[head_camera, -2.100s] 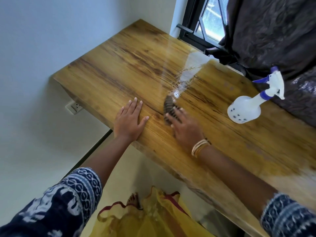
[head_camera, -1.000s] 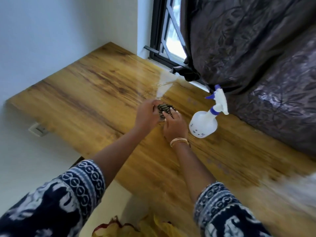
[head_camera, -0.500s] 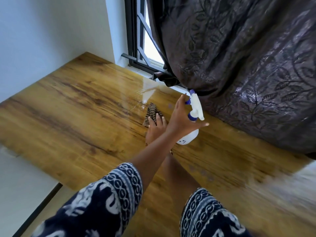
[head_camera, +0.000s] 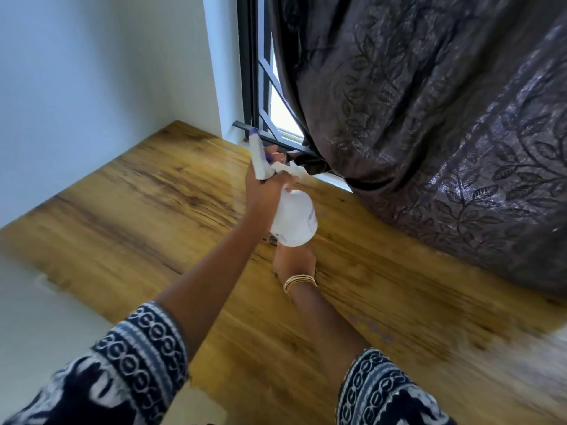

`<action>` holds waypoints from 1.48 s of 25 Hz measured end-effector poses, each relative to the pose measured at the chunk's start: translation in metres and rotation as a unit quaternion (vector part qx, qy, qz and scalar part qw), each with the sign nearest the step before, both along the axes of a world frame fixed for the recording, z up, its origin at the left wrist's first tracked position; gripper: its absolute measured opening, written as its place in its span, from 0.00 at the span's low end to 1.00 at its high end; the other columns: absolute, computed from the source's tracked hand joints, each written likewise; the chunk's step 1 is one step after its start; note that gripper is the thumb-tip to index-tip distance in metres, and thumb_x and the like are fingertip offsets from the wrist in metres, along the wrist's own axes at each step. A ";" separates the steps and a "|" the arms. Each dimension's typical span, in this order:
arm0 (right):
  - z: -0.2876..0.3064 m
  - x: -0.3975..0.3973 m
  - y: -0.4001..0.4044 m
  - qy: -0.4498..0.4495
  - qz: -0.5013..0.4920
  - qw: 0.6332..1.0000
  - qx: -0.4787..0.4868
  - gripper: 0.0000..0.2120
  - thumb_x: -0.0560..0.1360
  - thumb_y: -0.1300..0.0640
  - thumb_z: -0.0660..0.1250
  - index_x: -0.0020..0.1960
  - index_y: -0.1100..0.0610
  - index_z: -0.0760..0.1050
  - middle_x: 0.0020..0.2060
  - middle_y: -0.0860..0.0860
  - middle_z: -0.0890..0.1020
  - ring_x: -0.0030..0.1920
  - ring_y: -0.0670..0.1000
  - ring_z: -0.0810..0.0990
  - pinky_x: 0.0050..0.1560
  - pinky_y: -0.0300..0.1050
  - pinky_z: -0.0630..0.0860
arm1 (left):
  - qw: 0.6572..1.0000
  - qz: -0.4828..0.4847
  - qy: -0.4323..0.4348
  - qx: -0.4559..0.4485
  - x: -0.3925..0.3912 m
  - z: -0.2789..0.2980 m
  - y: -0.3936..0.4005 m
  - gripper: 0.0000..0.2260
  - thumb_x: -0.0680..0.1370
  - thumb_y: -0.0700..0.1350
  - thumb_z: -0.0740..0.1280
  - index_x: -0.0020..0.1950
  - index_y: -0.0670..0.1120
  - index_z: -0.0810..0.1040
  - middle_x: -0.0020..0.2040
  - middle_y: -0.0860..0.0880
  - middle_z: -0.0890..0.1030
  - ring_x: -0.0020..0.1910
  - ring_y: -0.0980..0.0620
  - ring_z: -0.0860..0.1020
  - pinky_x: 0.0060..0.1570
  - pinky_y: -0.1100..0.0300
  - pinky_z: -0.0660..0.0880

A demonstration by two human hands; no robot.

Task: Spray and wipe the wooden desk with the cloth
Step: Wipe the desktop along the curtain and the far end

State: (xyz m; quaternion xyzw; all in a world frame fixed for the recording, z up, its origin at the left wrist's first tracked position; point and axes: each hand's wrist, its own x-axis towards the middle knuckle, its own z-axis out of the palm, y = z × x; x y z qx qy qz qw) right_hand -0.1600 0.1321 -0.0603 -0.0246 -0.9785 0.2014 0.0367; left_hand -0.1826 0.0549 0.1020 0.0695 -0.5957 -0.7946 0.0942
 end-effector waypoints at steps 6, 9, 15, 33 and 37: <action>0.036 -0.009 0.029 -0.039 0.086 0.980 -0.174 0.17 0.79 0.63 0.61 0.66 0.57 0.76 0.68 0.54 0.75 0.69 0.53 0.71 0.71 0.44 0.66 | 0.966 -0.207 -0.086 -0.129 0.037 0.002 -0.073 0.16 0.66 0.35 0.66 0.52 0.43 0.80 0.34 0.49 0.81 0.32 0.50 0.79 0.29 0.61 0.74; 0.057 -0.011 0.043 -0.128 -0.024 0.884 -0.449 0.15 0.80 0.61 0.62 0.66 0.61 0.76 0.62 0.57 0.79 0.62 0.55 0.78 0.65 0.50 0.74 | 0.929 -0.301 -0.135 -0.170 0.056 -0.015 -0.084 0.10 0.74 0.32 0.63 0.52 0.41 0.78 0.36 0.48 0.81 0.30 0.46 0.80 0.28 0.58 0.74; 0.077 0.016 0.050 -0.219 -0.078 0.662 -0.712 0.20 0.79 0.49 0.60 0.52 0.66 0.79 0.43 0.55 0.85 0.45 0.52 0.83 0.42 0.39 0.79 | 0.896 -0.298 -0.171 -0.282 0.078 -0.027 -0.077 0.06 0.72 0.35 0.66 0.47 0.35 0.78 0.36 0.38 0.79 0.26 0.43 0.75 0.29 0.57 0.72; 0.100 0.024 0.027 -0.239 -0.037 0.594 -0.767 0.18 0.84 0.52 0.50 0.56 0.63 0.74 0.40 0.55 0.86 0.38 0.51 0.86 0.36 0.42 0.82 | 0.861 -0.262 -0.145 -0.412 0.082 -0.030 -0.093 0.02 0.71 0.38 0.67 0.42 0.42 0.77 0.24 0.46 0.79 0.20 0.48 0.76 0.27 0.57 0.75; 0.095 0.026 0.028 -0.233 -0.035 0.597 -0.767 0.18 0.84 0.52 0.50 0.53 0.62 0.74 0.38 0.55 0.86 0.38 0.50 0.86 0.35 0.41 0.82 | 0.903 -0.217 -0.126 -0.348 0.075 -0.034 -0.114 0.07 0.75 0.37 0.67 0.52 0.37 0.78 0.36 0.39 0.81 0.31 0.41 0.79 0.37 0.47 0.78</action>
